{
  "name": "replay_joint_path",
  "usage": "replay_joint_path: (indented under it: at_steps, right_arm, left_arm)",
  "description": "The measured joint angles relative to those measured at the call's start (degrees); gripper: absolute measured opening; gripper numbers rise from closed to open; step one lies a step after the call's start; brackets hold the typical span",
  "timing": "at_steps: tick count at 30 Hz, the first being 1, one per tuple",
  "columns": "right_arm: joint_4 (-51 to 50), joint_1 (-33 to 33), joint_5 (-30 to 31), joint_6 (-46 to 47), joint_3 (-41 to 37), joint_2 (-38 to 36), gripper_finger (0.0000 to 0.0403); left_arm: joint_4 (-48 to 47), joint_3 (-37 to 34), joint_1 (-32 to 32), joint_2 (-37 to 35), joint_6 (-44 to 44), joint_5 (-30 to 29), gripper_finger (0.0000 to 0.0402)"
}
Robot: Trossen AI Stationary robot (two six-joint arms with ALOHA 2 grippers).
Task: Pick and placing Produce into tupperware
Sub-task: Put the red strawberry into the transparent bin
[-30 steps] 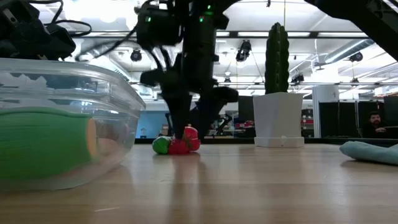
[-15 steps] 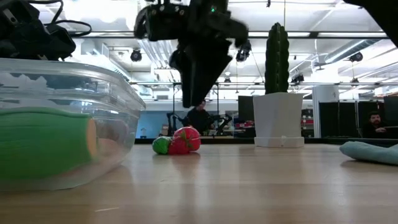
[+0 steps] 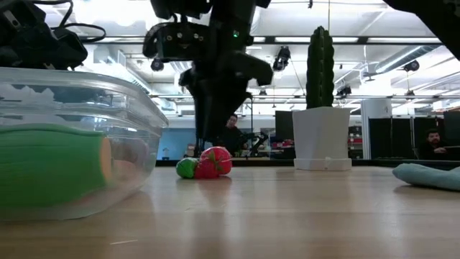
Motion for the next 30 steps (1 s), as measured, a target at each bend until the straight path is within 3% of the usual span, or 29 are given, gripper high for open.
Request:
replay_joint_path:
  at_steps: [17, 30]
  right_arm:
    - [5.4, -1.6, 0.0, -5.2, -3.7, 0.1, 0.0193]
    - [9.5, -2.5, 2.1, -6.3, -9.0, 0.0, 0.0194]
  left_arm:
    - [0.0, 0.0, 0.0, 0.0, 0.0, 0.0, 0.0246]
    - [0.0, 0.0, 0.0, 0.0, 0.0, 0.0, 0.0246]
